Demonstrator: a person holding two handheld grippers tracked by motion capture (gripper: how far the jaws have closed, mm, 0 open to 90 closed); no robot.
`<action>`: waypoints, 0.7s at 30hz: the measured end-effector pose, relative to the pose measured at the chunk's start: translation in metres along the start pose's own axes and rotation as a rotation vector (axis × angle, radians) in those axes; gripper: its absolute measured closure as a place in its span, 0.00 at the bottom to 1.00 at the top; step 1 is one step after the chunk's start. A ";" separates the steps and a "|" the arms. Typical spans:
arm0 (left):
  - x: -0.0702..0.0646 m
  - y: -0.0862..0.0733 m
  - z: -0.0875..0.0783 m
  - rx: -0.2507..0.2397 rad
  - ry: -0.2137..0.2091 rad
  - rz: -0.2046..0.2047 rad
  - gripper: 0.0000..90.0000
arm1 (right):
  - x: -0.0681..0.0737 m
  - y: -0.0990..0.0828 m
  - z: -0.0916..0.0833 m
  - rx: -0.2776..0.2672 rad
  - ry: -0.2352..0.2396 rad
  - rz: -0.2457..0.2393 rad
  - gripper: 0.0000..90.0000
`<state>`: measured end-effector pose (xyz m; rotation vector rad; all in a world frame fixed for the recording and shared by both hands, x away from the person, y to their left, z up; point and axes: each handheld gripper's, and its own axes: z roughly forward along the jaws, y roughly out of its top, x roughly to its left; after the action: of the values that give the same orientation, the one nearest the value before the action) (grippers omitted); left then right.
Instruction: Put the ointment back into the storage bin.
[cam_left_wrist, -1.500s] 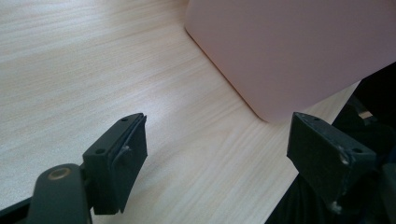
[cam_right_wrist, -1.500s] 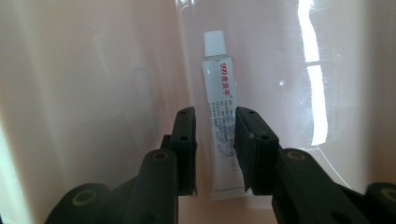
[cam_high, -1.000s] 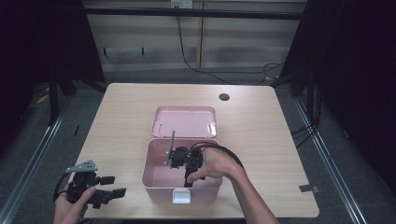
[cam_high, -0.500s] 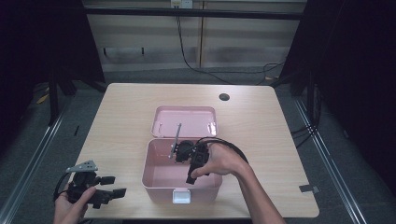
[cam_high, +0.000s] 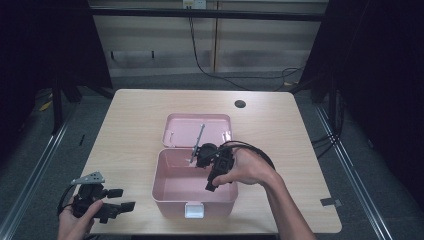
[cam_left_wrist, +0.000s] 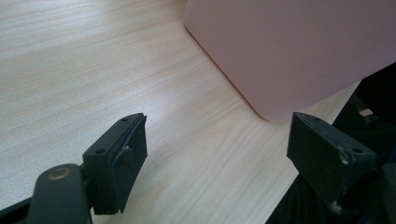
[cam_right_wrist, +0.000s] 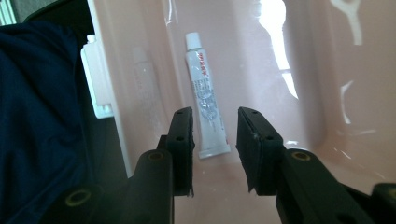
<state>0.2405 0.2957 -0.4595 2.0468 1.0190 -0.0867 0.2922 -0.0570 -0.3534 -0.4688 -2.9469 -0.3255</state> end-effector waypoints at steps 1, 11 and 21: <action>0.000 0.000 0.000 -0.001 0.002 0.000 0.22 | 0.000 -0.001 -0.003 0.002 -0.007 0.001 0.74; 0.000 0.000 0.000 -0.001 0.002 0.000 0.22 | -0.003 -0.008 -0.015 -0.019 -0.022 0.032 0.74; 0.000 0.000 0.000 0.001 0.000 -0.001 0.22 | -0.004 -0.021 -0.031 -0.051 -0.040 0.053 0.74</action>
<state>0.2407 0.2955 -0.4595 2.0474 1.0202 -0.0874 0.2920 -0.0847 -0.3280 -0.5649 -2.9651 -0.3896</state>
